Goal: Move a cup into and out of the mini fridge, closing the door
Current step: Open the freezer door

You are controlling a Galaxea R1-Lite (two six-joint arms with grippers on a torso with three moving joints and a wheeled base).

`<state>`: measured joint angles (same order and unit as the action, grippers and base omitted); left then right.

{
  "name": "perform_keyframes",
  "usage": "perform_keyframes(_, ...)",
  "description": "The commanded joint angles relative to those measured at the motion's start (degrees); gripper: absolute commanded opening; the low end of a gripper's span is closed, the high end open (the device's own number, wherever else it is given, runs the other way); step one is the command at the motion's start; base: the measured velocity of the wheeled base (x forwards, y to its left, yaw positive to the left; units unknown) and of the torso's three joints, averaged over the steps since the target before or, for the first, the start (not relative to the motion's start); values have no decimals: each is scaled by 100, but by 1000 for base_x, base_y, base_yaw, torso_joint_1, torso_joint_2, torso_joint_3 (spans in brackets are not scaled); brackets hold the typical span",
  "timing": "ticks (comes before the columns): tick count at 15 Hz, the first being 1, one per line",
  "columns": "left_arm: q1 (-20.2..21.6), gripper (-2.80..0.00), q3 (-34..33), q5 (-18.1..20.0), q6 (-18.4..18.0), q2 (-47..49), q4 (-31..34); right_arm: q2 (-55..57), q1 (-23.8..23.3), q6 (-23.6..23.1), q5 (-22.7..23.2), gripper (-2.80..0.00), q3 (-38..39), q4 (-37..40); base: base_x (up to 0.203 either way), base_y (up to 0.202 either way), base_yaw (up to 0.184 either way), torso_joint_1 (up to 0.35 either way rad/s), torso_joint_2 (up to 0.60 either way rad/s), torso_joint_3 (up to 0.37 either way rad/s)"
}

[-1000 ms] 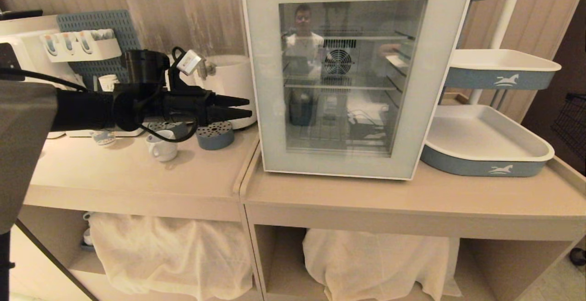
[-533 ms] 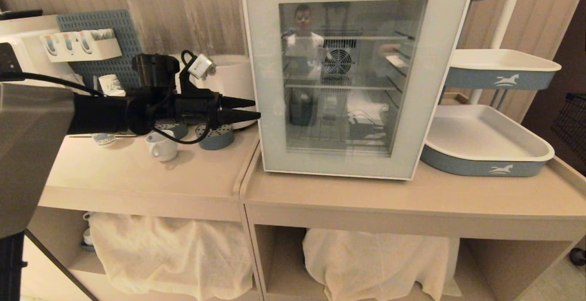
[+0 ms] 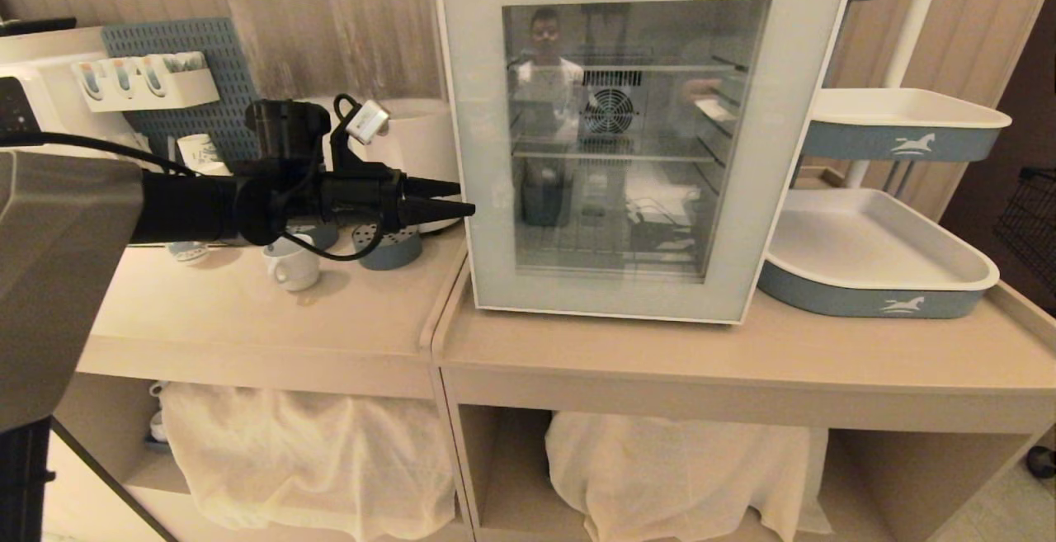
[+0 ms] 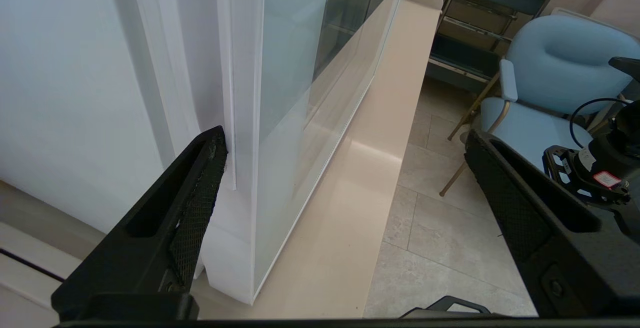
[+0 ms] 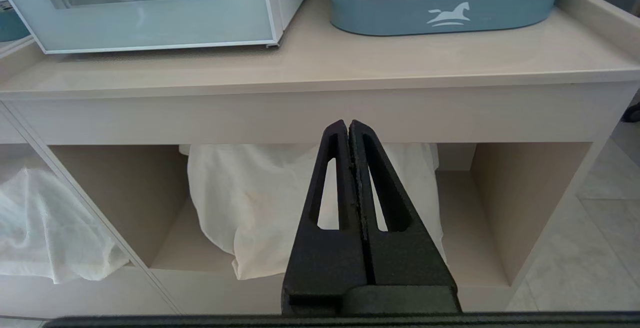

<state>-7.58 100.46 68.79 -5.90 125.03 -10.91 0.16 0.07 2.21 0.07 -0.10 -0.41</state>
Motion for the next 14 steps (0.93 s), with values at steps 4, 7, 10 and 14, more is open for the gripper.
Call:
perform_keyframes(4, -96, 0, 1, 37, -8, 75, -115, 2, 1, -1, 1, -280, 1, -2, 0, 0, 0, 0, 0, 0)
perform_keyframes(7, -168, 0, 8, -21, -4, 197, -176, 2, 1, -1, 1, -280, 1, -2, 0, 0, 0, 0, 0, 0)
perform_keyframes(10, -181, 0, -50, 72, 229, 227, -227, 2, 1, -1, 1, -280, 1, 2, 0, 0, 0, 0, 0, 0)
perform_keyframes(14, -175, 0, -133, 716, 635, 99, -232, 2, 1, -1, 1, -280, 1, 6, 0, 0, 0, 0, 0, 0)
